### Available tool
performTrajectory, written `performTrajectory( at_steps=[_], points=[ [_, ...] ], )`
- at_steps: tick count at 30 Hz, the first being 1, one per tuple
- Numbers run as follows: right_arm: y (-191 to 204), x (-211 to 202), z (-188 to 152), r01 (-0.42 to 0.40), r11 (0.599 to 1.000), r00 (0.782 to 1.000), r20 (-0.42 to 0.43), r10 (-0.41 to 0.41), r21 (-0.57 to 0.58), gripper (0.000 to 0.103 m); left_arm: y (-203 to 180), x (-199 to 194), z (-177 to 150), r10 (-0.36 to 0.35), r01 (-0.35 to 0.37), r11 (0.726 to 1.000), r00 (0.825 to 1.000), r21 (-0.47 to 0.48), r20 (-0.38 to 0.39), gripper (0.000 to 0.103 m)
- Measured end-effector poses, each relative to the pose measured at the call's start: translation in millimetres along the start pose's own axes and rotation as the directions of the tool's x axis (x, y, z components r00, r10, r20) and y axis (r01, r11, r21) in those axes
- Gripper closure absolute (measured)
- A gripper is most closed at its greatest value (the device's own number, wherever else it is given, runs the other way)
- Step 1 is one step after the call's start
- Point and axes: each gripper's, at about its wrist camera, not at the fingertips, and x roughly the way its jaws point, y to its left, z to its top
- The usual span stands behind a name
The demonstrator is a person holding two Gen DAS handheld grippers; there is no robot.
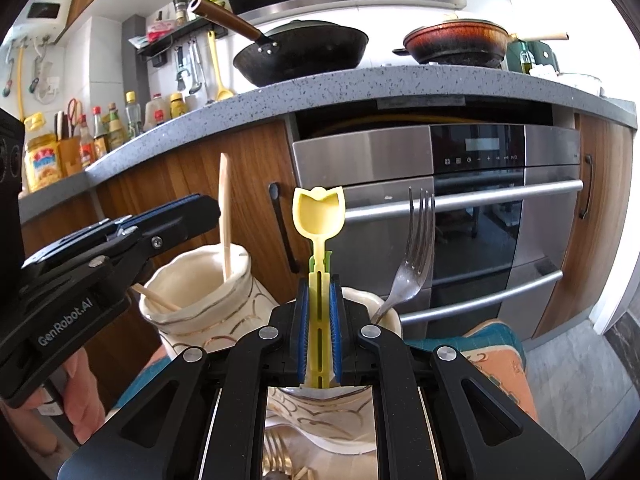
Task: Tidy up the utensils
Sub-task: 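Carry the chopstick and yellow utensil up over the holder cups, then release the chopstick into the tall cup while the right tool releases the yellow utensil into the small cup, then move both tools back over the remaining utensils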
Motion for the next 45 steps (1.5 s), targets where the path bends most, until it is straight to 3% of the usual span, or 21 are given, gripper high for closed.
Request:
performTrajectory(
  at_steps=[4,7,10,17,22,24,35,40,45],
  points=[
    [0.2,3.0,-1.3,-0.001,1.000,1.000,-0.011,0.001,0.005,0.092,-0.2,-0.7,0.7,0.000,0.000,1.000,1.000,-0.004,0.002,0.094],
    [-0.2,5.2,-2.1,0.001,1.000,1.000,-0.020,-0.001,0.004,0.092,-1.0,-3.4,2.7,-0.005,0.006,1.000,1.000,-0.007,0.016,0.086],
    [-0.5,4.6,-1.9,-0.007,1.000,1.000,-0.019,0.007,0.009,0.083,-2.6,-6.2,5.3,-0.006,0.006,1.000,1.000,-0.007,0.025,0.078],
    [1.0,-1.7,0.7,-0.010,1.000,1.000,-0.001,0.010,0.008,0.077,-1.2,-17.6,14.2,0.009,-0.008,1.000,0.998,-0.008,0.058,0.070],
    [2.5,-17.5,4.7,-0.013,1.000,0.999,0.033,0.012,0.024,0.063,6.1,-34.5,25.2,0.030,-0.028,0.999,0.995,-0.023,0.092,0.059],
    [5.0,-27.0,5.7,-0.005,1.000,0.999,0.049,0.004,0.016,0.058,9.3,-43.0,29.1,0.036,-0.032,0.999,0.994,-0.034,0.106,0.050],
    [7.9,-84.4,-6.1,0.031,1.000,0.992,0.126,-0.030,-0.004,0.007,27.4,-111.3,24.5,0.057,-0.039,0.993,0.985,-0.114,0.162,0.005],
    [1.9,-114.3,-17.1,0.091,0.996,0.986,0.143,-0.091,0.009,0.005,27.1,-124.2,6.0,0.035,-0.024,0.994,0.994,-0.111,0.101,0.005],
    [-3.2,-128.2,-27.1,0.158,0.987,0.983,0.096,-0.157,-0.004,0.005,22.2,-123.7,-22.3,0.035,-0.035,0.996,0.999,-0.082,-0.004,0.005]
  ],
)
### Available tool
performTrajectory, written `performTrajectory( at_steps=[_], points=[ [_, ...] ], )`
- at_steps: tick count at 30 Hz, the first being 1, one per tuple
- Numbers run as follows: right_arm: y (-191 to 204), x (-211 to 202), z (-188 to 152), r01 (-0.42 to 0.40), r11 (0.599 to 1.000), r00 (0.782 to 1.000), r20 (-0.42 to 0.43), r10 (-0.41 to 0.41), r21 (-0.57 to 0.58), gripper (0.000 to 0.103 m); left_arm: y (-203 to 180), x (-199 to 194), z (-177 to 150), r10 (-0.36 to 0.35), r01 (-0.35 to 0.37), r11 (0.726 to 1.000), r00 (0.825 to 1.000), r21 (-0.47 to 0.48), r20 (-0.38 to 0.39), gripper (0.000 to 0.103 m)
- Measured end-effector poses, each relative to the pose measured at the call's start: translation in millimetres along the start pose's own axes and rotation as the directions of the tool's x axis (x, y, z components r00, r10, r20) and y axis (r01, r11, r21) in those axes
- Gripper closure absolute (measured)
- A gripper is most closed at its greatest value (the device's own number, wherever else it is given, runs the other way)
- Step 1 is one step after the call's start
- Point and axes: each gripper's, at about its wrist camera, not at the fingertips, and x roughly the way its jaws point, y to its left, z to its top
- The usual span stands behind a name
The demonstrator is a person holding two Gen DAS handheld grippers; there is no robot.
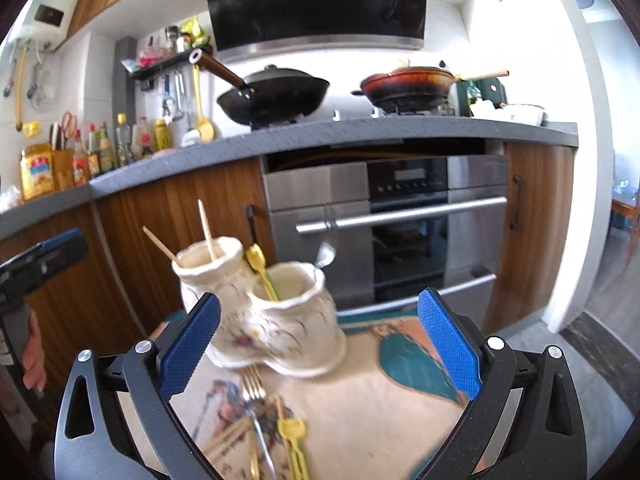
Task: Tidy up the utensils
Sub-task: 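Move both tools back over the remaining utensils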
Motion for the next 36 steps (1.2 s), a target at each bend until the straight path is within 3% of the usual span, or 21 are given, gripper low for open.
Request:
performTrajectory(
  at_steps=[6,12,19,29,30,36],
  points=[
    [-0.8,-9.6,-11.4,0.059,0.996,0.996,-0.058,-0.062,-0.066,0.005,-0.4,9.7,-34.4,0.006,-0.004,1.000,0.993,0.014,-0.119,0.005],
    [-8.4,-20.0,-19.4,0.135,0.987,0.989,-0.041,-0.139,-0.093,0.005,-9.4,25.5,-63.9,-0.003,0.018,0.998,0.968,0.060,-0.250,0.005],
    [-16.7,-10.3,-33.2,0.062,0.997,0.987,-0.147,-0.069,-0.051,0.005,-17.1,45.2,-88.4,-0.029,0.050,0.998,0.932,0.049,-0.362,0.005],
    [27.7,10.6,-65.3,-0.073,0.983,0.954,-0.299,0.019,-0.170,0.008,-24.9,50.7,-105.9,-0.021,0.070,0.992,0.911,0.103,-0.413,0.005],
    [32.1,12.4,-68.2,-0.088,0.981,0.950,-0.311,0.030,-0.173,0.010,-24.2,50.6,-106.7,-0.022,0.071,0.992,0.909,0.103,-0.416,0.005],
    [59.3,24.9,-86.5,-0.167,0.965,0.907,-0.416,0.070,-0.200,0.052,-19.0,48.0,-112.5,-0.029,0.081,0.991,0.904,0.103,-0.427,0.005]
  ],
)
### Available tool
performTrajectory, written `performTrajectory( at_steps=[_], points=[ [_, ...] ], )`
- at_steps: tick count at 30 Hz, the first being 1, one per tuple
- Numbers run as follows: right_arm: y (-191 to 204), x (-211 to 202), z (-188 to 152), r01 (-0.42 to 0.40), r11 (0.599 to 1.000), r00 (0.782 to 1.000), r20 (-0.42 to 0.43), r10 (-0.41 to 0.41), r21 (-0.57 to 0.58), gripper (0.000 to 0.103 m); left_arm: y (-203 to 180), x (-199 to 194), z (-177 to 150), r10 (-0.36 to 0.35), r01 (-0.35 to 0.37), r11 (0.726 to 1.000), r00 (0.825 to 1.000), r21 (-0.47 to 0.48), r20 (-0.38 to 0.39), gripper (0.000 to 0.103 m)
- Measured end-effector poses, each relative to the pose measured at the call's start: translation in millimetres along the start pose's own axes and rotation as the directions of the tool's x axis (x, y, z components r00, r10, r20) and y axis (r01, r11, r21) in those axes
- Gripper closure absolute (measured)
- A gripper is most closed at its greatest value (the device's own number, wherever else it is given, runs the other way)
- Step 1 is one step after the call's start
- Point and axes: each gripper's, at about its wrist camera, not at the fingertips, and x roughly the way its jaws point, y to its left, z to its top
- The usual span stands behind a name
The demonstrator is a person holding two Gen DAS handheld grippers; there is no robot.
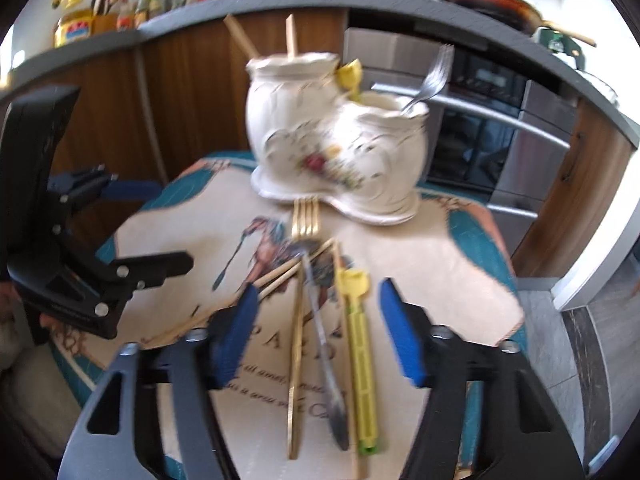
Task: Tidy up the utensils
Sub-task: 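Move both tools back over the remaining utensils, then grasp a wooden chopstick with the left tool while the right tool grasps a gold fork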
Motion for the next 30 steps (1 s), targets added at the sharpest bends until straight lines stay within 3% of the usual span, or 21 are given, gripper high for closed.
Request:
performTrajectory(
  at_steps=[4,7,17,21,30],
  points=[
    [4.8,11.9,0.7,-0.062,0.998,0.996,-0.068,0.064,0.027,0.080,3.4,0.4,-2.6,-0.006,0.006,1.000,1.000,-0.013,0.000,0.005],
    [6.3,21.2,0.3,-0.084,0.995,0.989,-0.113,0.090,0.055,0.087,5.1,-0.4,-2.2,-0.015,0.015,1.000,1.000,-0.024,0.005,0.005],
    [7.5,37.6,0.0,-0.025,0.998,0.985,-0.171,0.036,0.063,0.090,5.4,-1.4,-3.4,-0.033,0.033,0.999,0.999,-0.032,0.014,0.005],
    [2.9,47.1,4.2,-0.040,0.996,0.978,-0.202,0.056,0.086,0.090,6.4,-1.4,-3.2,-0.033,0.034,0.999,0.999,-0.039,0.014,0.005],
    [10.5,69.8,19.7,-0.013,0.999,0.975,-0.223,0.022,0.038,0.090,8.8,-2.8,-2.6,-0.035,0.036,0.998,0.999,-0.051,0.018,0.005]
  ],
)
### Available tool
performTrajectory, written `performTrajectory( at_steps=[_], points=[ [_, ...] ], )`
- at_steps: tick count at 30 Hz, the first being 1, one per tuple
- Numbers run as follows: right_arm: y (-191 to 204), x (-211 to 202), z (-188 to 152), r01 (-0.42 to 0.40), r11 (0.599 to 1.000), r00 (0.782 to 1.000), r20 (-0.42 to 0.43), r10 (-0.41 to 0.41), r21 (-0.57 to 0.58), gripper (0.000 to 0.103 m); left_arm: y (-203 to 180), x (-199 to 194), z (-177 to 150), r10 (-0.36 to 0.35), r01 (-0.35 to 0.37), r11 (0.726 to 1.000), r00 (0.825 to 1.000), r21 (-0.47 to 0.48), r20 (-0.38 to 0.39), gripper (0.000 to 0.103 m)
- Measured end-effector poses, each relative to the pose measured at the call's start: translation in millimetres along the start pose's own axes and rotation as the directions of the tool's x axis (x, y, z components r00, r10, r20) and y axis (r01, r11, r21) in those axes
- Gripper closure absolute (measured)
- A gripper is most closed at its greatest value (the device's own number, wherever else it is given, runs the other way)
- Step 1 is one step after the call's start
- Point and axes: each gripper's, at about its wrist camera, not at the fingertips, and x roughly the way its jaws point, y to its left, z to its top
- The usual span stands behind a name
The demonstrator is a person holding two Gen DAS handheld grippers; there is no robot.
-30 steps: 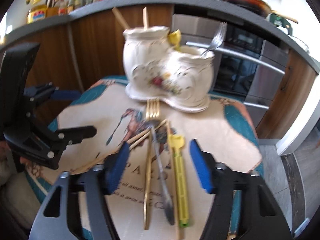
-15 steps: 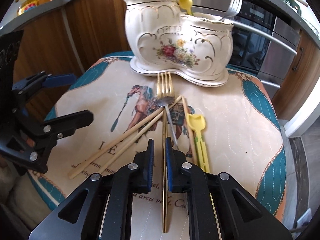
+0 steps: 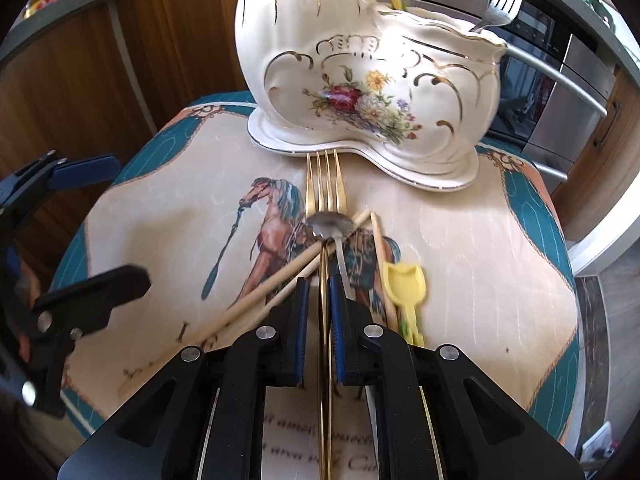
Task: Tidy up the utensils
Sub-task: 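Grasp a wooden chopstick with the left tool while the right tool grasps a gold fork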
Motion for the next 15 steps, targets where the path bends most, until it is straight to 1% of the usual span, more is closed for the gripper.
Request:
performTrajectory(
  at_steps=[2,3,7,10,11,13,15],
  points=[
    [0.5,0.9,0.7,-0.003,1.000,1.000,0.006,0.003,0.001,0.092,0.1,0.5,-0.2,0.001,-0.001,1.000,1.000,0.000,-0.003,0.005],
    [1.3,0.9,0.8,-0.006,1.000,1.000,0.009,0.006,0.001,0.096,0.2,0.9,-0.4,0.001,-0.001,1.000,1.000,-0.001,-0.004,0.005],
    [-2.1,-4.9,-1.6,-0.059,0.998,0.998,0.034,0.058,0.032,0.096,0.7,3.0,-0.8,-0.009,0.009,1.000,1.000,-0.006,-0.018,0.005],
    [-9.2,-17.3,-2.8,-0.108,0.992,0.991,0.086,0.102,0.068,0.096,-2.2,5.8,0.3,-0.019,0.019,1.000,0.999,-0.002,-0.042,0.005],
    [-11.4,-20.9,-2.5,-0.123,0.990,0.988,0.101,0.115,0.075,0.096,-3.5,6.6,0.7,-0.025,0.025,1.000,0.998,-0.002,-0.050,0.007],
    [-18.1,-31.3,-2.6,-0.140,0.985,0.982,0.144,0.125,0.098,0.096,-7.6,9.2,2.8,-0.044,0.044,0.999,0.996,0.002,-0.072,0.014],
    [-22.3,-39.6,-1.7,-0.161,0.981,0.973,0.186,0.139,0.110,0.096,-14.7,13.3,5.0,-0.055,0.057,0.998,0.993,0.015,-0.105,0.029]
  ],
)
